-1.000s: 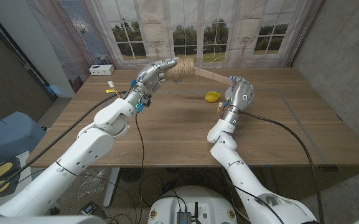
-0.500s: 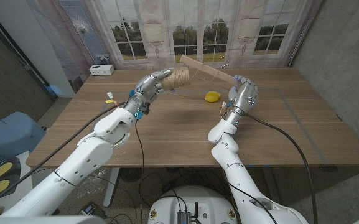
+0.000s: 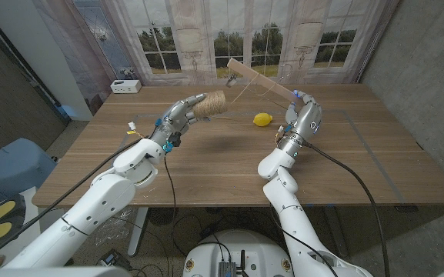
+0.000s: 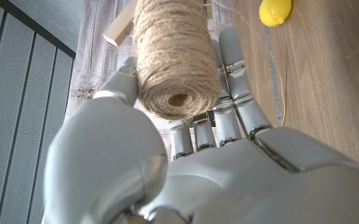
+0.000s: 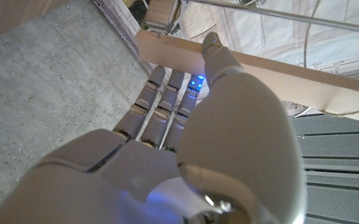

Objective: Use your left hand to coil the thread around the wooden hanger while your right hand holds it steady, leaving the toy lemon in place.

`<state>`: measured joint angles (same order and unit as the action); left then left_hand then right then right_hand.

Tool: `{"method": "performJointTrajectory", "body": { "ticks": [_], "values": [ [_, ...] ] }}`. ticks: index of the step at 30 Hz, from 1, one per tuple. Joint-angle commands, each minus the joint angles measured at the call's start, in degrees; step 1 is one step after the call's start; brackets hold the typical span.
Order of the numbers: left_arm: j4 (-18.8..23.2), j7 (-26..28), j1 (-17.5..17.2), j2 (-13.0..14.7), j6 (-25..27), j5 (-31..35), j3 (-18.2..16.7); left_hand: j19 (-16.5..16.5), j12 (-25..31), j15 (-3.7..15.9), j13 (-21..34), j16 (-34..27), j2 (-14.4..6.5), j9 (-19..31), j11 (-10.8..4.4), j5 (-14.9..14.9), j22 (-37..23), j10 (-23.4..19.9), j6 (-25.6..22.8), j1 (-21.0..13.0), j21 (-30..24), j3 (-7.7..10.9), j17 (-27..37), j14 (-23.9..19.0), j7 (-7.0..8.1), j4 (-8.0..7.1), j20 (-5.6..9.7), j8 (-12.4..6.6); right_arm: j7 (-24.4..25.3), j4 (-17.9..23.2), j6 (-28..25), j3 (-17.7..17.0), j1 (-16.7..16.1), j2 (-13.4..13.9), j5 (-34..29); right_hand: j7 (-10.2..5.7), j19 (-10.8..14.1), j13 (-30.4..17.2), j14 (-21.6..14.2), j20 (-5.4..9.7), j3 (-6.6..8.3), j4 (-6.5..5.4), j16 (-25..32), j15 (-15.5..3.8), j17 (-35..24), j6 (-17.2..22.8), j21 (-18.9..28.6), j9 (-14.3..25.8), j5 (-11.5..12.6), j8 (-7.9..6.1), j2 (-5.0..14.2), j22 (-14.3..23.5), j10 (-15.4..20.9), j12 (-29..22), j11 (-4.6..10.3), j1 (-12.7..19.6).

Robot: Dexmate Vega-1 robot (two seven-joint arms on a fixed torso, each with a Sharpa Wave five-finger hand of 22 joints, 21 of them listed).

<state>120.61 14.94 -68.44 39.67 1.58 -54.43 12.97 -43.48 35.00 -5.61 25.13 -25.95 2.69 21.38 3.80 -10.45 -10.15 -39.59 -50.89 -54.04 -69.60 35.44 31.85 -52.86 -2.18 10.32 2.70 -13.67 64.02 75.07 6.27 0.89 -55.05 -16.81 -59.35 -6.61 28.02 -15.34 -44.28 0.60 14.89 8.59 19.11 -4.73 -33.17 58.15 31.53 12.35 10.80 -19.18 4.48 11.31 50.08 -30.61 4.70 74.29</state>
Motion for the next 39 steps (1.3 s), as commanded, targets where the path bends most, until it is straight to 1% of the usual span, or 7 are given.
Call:
{"method": "performJointTrajectory", "body": {
  "ticks": [1, 6, 9, 17, 24, 31, 39],
  "values": [
    [-0.1, 3.4, -0.8, 0.1, 1.6, -1.2, -1.8, -0.6, 0.3, 18.62, 9.9, 0.1, -10.4, 0.3, -8.65, -0.2, 0.0, -8.9, -0.5, -10.1, -0.3, 2.37, 0.2, -13.4, -0.27, -0.53, 8.11, 0.01, 0.0, 1.6, 7.1, 1.4, -1.4, 1.9, 4.8, 1.82, -0.2, -4.2, -0.5, 0.16, 0.73, -0.42, -0.1, -7.97, -0.1, 1.7, 0.3, 0.2, 0.2, -0.4, 4.51, 0.1, 5.3, -5.6, 0.95, 2.3],
    [-0.4, 5.1, -0.8, -0.4, 1.4, -1.0, -2.6, -0.7, 0.3, 18.6, 9.8, 0.2, -10.4, 0.3, -8.57, -0.2, 0.0, -9.0, -0.5, -10.1, -0.4, 2.4, 0.2, -13.5, -0.27, -0.54, 8.09, 0.08, 0.0, 1.3, 6.1, 2.3, -1.6, 3.1, 5.7, 1.68, -0.1, -4.2, -0.5, 0.2, 0.75, -0.34, -0.1, -8.03, -0.2, 1.8, 0.5, 0.2, 0.2, -0.43, 4.48, 0.1, 5.3, -5.6, 0.97, 2.3],
    [-0.6, 6.1, -0.7, -0.8, 1.0, -0.6, -3.1, -0.7, 0.4, 18.61, 9.8, 0.3, -10.4, 0.4, -8.61, -0.2, 0.0, -9.0, -0.5, -10.1, -0.4, 2.43, 0.2, -13.6, -0.25, -0.53, 8.1, 0.12, 0.0, 1.1, 5.1, 3.5, -1.7, 4.6, 6.1, 1.68, -0.1, -4.3, -0.7, 0.35, 0.77, -0.3, -0.1, -8.22, -0.3, 1.7, 0.6, 0.2, 0.2, -0.42, 4.47, 0.1, 5.2, -5.7, 1.14, 2.4],
    [-0.7, 9.0, 0.9, -0.7, 1.3, 2.1, -4.2, -0.7, 0.3, 18.58, 9.8, 0.5, -10.4, 0.4, -8.6, -0.2, 0.1, -9.0, -0.5, -10.1, -0.4, 2.48, 0.3, -13.6, -0.26, -0.55, 8.16, 0.23, 0.0, 1.1, 0.5, 9.4, -2.0, 10.2, 7.6, 1.36, 0.0, -4.3, -0.9, 0.66, 0.73, -0.06, 0.0, -8.46, -0.5, 1.9, 0.8, 0.2, 0.2, -0.5, 4.27, 0.1, 5.2, -5.7, 1.13, 2.6],
    [-1.7, 9.4, 4.3, -0.4, 3.4, 2.8, -4.1, -0.6, 0.3, 18.54, 9.9, 0.6, -10.4, 0.4, -8.62, -0.2, 0.1, -8.9, -0.5, -10.1, -0.5, 2.55, 0.5, -13.6, -0.28, -0.57, 8.16, 0.34, 0.0, 1.0, 0.3, 14.0, -1.7, 13.5, 7.9, 1.32, 0.1, -4.3, -1.1, 0.8, 0.74, 0.07, -0.1, -8.6, -0.6, 2.0, 1.0, 0.2, 0.2, -0.55, 4.2, 0.1, 5.3, -5.7, 1.17, 2.8],
    [-2.7, 9.5, 7.3, -0.2, 5.3, 3.2, -3.7, -0.6, 0.3, 18.57, 9.9, 0.8, -10.4, 0.5, -8.78, -0.2, 0.1, -8.9, -0.6, -10.0, -0.5, 2.55, 0.5, -13.7, -0.21, -0.61, 8.14, 0.36, 0.0, 1.8, 2.6, 15.5, -1.7, 14.7, 6.2, 1.26, 0.2, -4.3, -1.2, 0.83, 0.7, 0.13, -0.2, -8.63, -0.7, 2.0, 1.2, 0.2, 0.2, -0.59, 4.11, 0.1, 5.2, -5.8, 1.25, 2.9],
    [-4.0, 8.7, 10.8, 0.3, 7.6, 3.4, -3.3, -0.6, 0.3, 18.55, 9.8, 1.0, -10.4, 0.6, -8.64, -0.2, 0.1, -8.9, -0.5, -9.9, -0.5, 2.56, 0.6, -13.8, -0.23, -0.65, 8.15, 0.49, 0.0, 2.1, 3.4, 17.3, -1.5, 15.8, 3.6, 1.12, 0.1, -4.2, -1.3, 0.89, 0.67, 0.04, -0.4, -8.56, -0.7, 2.0, 1.5, 0.2, 0.2, -0.6, 4.11, 0.1, 5.3, -5.8, 1.34, 2.8]
  ]
}}
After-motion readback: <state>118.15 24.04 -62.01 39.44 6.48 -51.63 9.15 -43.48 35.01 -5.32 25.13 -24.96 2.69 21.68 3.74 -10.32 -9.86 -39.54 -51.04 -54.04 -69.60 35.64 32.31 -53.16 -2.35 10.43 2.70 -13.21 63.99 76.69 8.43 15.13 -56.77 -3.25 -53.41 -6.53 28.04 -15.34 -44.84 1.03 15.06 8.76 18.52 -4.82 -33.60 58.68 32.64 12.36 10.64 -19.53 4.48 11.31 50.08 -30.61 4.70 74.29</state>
